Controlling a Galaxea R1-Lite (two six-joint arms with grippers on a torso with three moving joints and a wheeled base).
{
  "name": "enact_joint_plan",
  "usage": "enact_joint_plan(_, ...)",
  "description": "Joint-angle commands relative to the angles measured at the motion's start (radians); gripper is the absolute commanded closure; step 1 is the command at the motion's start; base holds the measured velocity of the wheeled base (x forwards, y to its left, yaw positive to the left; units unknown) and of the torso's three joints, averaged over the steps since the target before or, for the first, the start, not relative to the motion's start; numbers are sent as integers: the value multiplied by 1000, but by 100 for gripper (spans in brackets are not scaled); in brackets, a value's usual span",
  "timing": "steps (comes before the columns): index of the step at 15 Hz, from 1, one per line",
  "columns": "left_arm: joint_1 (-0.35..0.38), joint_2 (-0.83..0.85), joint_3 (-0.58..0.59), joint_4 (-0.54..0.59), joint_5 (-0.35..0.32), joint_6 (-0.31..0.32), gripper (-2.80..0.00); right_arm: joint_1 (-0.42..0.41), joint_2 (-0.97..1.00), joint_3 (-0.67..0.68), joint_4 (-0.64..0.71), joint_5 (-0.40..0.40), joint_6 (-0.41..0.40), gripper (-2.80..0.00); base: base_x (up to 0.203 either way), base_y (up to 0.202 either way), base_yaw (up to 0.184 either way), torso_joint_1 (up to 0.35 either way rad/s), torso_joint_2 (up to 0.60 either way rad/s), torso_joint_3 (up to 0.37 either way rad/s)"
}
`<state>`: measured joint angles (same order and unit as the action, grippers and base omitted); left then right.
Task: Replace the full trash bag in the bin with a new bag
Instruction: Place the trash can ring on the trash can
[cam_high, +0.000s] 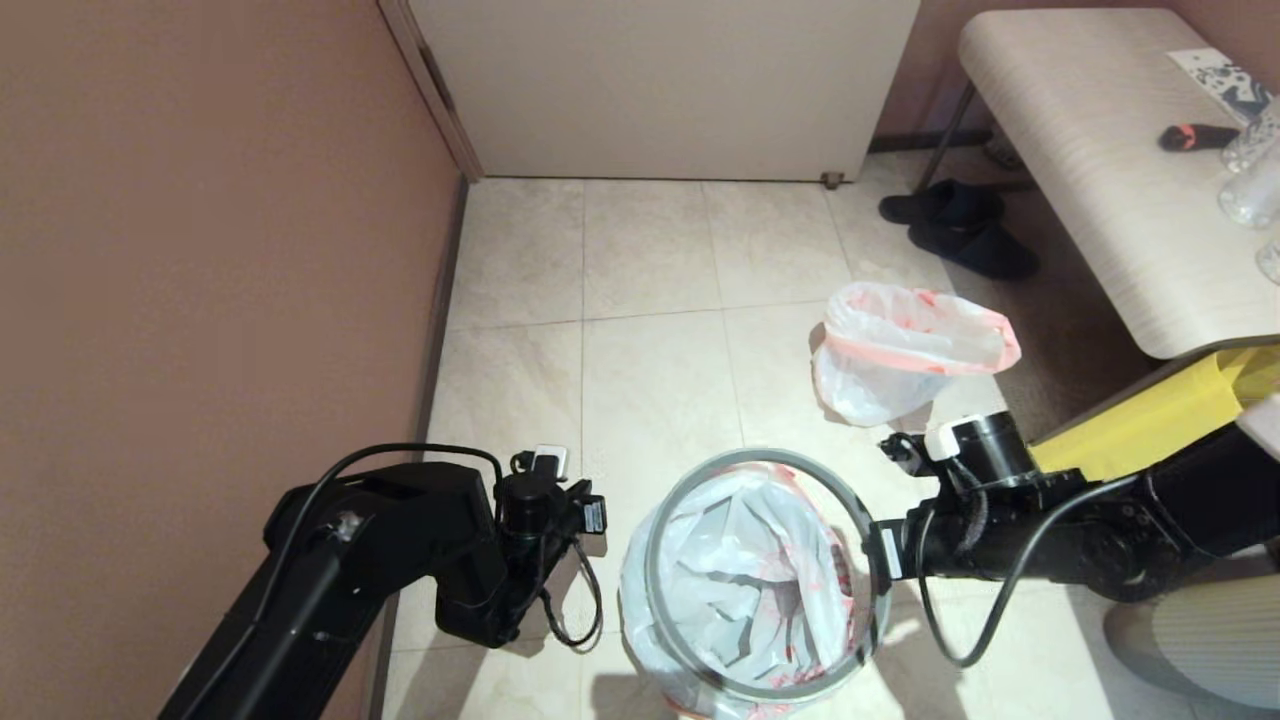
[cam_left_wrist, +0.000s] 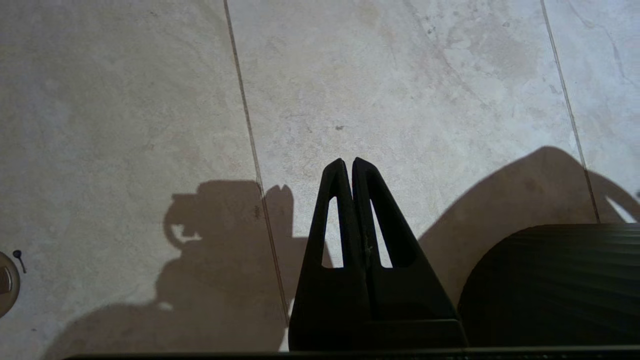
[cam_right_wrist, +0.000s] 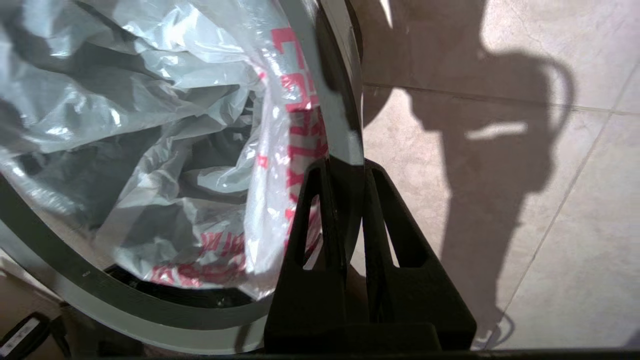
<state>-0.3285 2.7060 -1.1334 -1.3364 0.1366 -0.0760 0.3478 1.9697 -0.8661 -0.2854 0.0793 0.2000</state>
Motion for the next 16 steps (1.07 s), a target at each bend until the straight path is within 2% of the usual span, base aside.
enact_joint_plan(1,0,2,0,-7,1,-1,0,50,-100,14,54,-5,-4,0,0,0,0,0,0,0)
enact_joint_plan(7,0,2,0,-7,1,1,0,111,0,29,46,-51,-5,0,0,0,0,0,0,0)
enact_joint_plan(11,0,2,0,-7,1,-1,0,119,107,38,-91,-92,-5,0,0,0,0,0,0,0)
enact_joint_plan(16,0,2,-2,-7,1,0,0,119,168,39,-165,-101,-5,0,0,0,0,0,0,0)
